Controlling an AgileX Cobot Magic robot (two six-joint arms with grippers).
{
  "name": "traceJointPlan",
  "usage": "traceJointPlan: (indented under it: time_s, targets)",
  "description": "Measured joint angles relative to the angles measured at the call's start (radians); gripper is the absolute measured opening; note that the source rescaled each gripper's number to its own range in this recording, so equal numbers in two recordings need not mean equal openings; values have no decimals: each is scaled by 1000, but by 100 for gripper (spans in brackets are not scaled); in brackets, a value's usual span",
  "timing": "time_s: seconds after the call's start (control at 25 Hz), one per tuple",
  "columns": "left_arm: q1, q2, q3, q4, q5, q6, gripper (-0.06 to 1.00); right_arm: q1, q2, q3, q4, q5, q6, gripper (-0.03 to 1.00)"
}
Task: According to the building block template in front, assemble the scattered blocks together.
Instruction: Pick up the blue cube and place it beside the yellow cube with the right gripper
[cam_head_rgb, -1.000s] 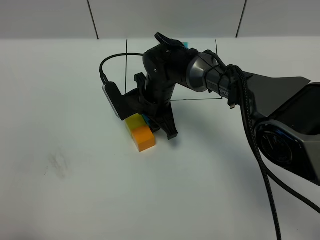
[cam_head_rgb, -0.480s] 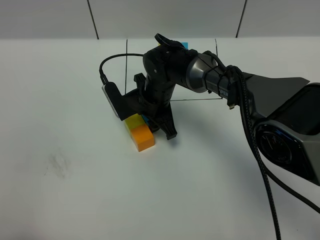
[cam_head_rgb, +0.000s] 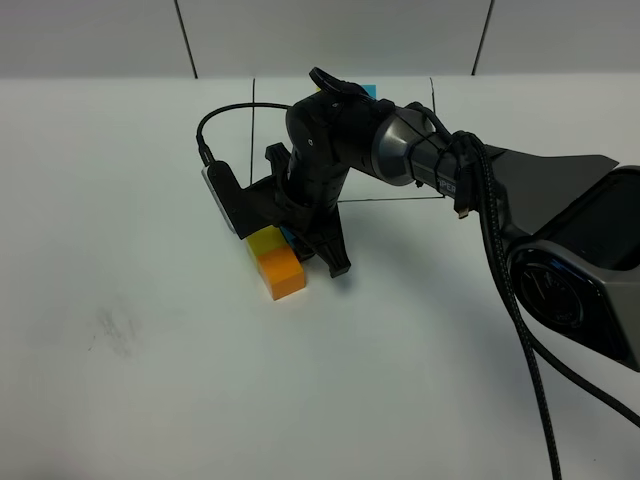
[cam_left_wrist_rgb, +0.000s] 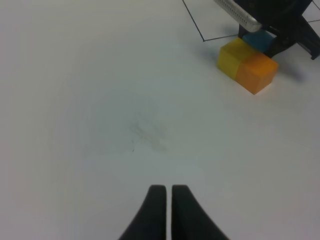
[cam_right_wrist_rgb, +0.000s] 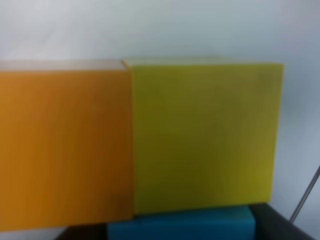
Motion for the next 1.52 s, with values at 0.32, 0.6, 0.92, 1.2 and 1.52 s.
traceJointPlan:
  time_s: [0.32, 0.6, 0.92, 1.2, 1.52]
  targets:
    - [0, 0, 0, 0, 0, 0, 1, 0, 0, 0, 0, 7, 3, 46]
    - [0, 0, 0, 0, 0, 0, 1, 0, 0, 0, 1, 8, 4, 46]
    - [0, 0, 0, 0, 0, 0, 1, 0, 0, 0, 1, 8, 13, 46]
    - [0, 0, 0, 0, 0, 0, 1, 0, 0, 0, 8, 9, 17, 48]
    - [0, 0, 0, 0, 0, 1, 1, 0, 0, -1, 18, -11, 18, 67]
